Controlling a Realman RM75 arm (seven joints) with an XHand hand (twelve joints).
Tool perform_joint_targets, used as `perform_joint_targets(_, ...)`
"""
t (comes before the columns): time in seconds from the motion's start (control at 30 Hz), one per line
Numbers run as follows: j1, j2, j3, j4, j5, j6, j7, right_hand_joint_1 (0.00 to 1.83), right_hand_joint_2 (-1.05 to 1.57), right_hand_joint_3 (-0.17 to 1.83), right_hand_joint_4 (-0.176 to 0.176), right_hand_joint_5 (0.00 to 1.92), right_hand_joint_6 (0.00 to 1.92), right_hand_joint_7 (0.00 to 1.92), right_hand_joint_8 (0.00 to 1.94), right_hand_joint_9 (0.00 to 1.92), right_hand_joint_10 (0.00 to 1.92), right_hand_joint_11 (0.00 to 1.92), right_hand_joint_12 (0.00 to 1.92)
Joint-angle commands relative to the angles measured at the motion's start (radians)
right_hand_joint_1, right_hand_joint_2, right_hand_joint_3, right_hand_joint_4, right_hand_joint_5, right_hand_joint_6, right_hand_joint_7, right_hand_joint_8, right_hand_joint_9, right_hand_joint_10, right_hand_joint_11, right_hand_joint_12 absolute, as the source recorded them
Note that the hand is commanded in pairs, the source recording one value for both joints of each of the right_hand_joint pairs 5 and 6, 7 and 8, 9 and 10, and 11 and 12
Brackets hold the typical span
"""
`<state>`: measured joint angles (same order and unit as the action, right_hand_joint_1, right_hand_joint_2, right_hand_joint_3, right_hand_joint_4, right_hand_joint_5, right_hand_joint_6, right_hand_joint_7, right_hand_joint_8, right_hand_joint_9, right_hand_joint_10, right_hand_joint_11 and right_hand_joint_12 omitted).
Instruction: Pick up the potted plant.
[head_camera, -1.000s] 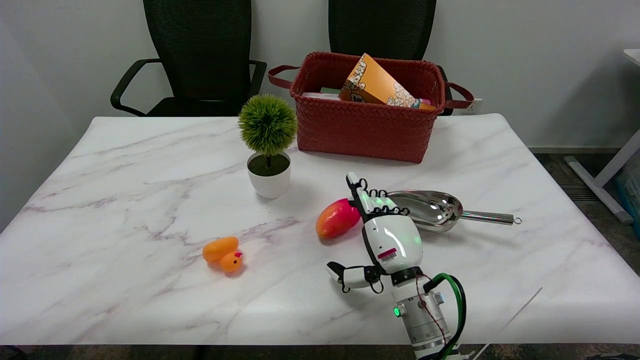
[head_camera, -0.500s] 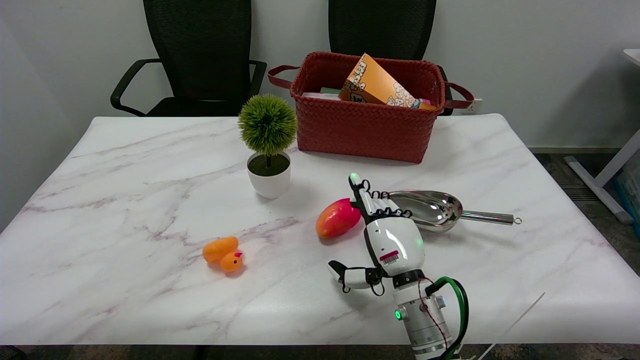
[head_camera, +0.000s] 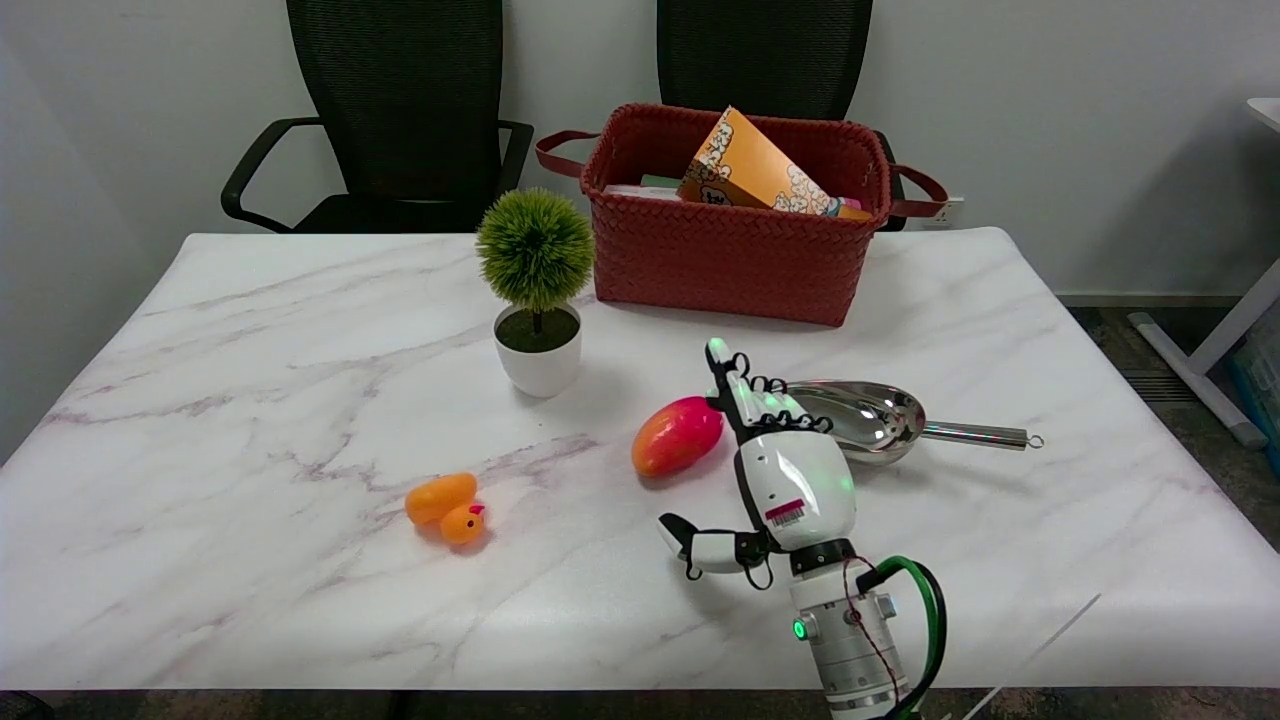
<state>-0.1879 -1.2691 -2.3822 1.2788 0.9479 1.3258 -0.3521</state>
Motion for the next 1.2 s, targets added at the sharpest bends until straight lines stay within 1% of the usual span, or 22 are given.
perform_joint_targets(0.03, 0.007, -0.004, 0.002, 0.033, -0.005, 0.030, 0.000, 1.08, 0.36, 0.64, 0.000, 0.09, 0.09, 0.55, 0.55, 0.50, 0.50, 0.49, 0.49)
perform_joint_targets(0.1, 0.013, -0.005, 0.003, 0.041, -0.005, 0.030, 0.000, 1.08, 0.36, 0.64, 0.000, 0.09, 0.09, 0.55, 0.55, 0.50, 0.50, 0.49, 0.49)
perform_joint_targets(0.13, 0.001, -0.018, -0.105, 0.153, 0.009, 0.101, -0.015, 1.08, 0.36, 0.64, 0.000, 0.09, 0.09, 0.55, 0.55, 0.50, 0.50, 0.49, 0.49)
perform_joint_targets(0.2, 0.022, -0.004, 0.007, 0.054, -0.005, 0.027, 0.000, 1.08, 0.36, 0.64, 0.000, 0.09, 0.09, 0.55, 0.55, 0.50, 0.50, 0.49, 0.49)
perform_joint_targets(0.63, 0.033, -0.006, 0.017, 0.095, 0.000, 0.030, 0.004, 1.08, 0.36, 0.66, 0.000, 0.09, 0.09, 0.55, 0.55, 0.50, 0.50, 0.48, 0.48)
perform_joint_targets(1.2, 0.051, -0.010, 0.039, 0.110, 0.004, 0.022, 0.014, 1.08, 0.34, 0.71, 0.000, 0.10, 0.10, 0.54, 0.54, 0.49, 0.49, 0.47, 0.47)
